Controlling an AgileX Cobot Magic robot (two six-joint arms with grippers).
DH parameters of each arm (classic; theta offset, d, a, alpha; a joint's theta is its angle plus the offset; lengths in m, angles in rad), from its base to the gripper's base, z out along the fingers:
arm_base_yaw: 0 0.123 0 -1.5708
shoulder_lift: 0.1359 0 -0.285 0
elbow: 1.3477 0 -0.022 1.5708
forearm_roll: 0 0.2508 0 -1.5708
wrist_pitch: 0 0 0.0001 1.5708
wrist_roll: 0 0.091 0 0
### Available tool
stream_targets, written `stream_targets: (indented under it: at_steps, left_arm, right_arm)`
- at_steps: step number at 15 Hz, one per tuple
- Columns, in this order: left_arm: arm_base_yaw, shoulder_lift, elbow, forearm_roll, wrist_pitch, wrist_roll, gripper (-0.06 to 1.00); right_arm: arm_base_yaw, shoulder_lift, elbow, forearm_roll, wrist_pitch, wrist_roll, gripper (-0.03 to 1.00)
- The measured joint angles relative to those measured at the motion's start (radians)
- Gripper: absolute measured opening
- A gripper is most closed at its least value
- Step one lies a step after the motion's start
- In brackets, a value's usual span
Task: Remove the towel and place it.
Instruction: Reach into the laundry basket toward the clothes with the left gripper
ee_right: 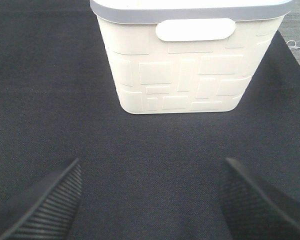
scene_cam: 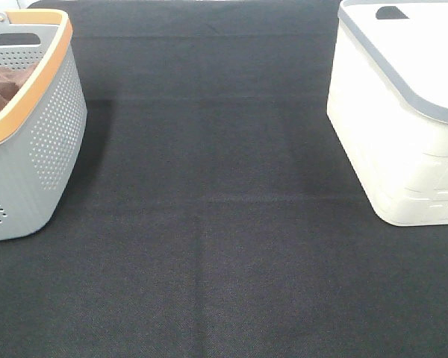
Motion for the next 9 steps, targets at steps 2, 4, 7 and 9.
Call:
stream_targets:
  at_steps: [2, 4, 7, 9]
  left_arm:
    - [0.000, 0.000, 0.000, 0.000, 0.000, 0.000, 0.65]
    - [0.000, 0.000, 0.000, 0.000, 0.000, 0.000, 0.65]
    - [0.000, 0.000, 0.000, 0.000, 0.000, 0.000, 0.65]
    - [0.000, 0.000, 0.000, 0.000, 0.000, 0.000, 0.65]
  right_arm:
    - [0.000, 0.000, 0.000, 0.000, 0.000, 0.000, 0.72]
    - [0.000, 0.000, 0.000, 0.000, 0.000, 0.000, 0.72]
    - [0.000, 0.000, 0.000, 0.000, 0.000, 0.000, 0.72]
    - [0.000, 0.000, 0.000, 0.000, 0.000, 0.000, 0.72]
